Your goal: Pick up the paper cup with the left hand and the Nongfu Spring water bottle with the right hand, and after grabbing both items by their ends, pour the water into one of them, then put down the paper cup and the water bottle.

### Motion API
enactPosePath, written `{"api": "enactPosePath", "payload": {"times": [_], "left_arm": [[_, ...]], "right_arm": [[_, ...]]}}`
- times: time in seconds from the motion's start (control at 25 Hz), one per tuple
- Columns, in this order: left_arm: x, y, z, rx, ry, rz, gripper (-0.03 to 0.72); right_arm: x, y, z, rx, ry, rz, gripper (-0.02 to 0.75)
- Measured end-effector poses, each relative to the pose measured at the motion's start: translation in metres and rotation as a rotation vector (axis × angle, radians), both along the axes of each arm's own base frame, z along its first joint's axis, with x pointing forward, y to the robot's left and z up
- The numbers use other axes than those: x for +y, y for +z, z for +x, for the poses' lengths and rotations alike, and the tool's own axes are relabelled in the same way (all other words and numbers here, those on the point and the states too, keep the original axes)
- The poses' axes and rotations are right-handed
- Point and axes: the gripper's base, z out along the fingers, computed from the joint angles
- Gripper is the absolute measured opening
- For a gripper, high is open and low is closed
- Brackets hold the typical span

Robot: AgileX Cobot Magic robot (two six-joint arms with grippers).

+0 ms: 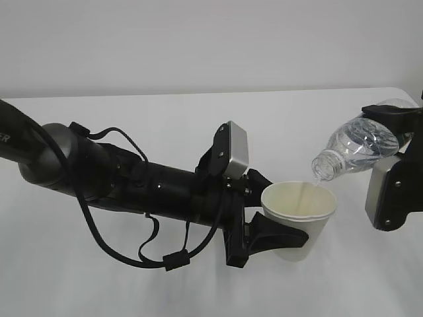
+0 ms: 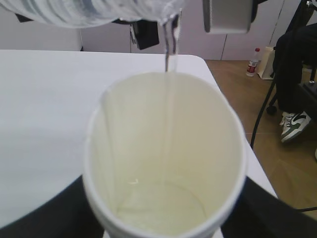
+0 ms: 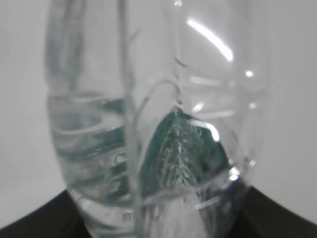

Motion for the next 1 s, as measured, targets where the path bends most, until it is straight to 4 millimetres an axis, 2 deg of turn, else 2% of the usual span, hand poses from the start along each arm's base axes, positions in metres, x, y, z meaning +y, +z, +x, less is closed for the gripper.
{"api": "enactPosePath", "payload": {"times": [1.0], "left_arm": [[0.0000, 0.0002, 0.0003, 0.001, 0.003, -0.002, 0.442]], "right_arm": [[0.0001, 0.0006, 0.0001, -0.007, 0.001, 0.001, 0.412]]}}
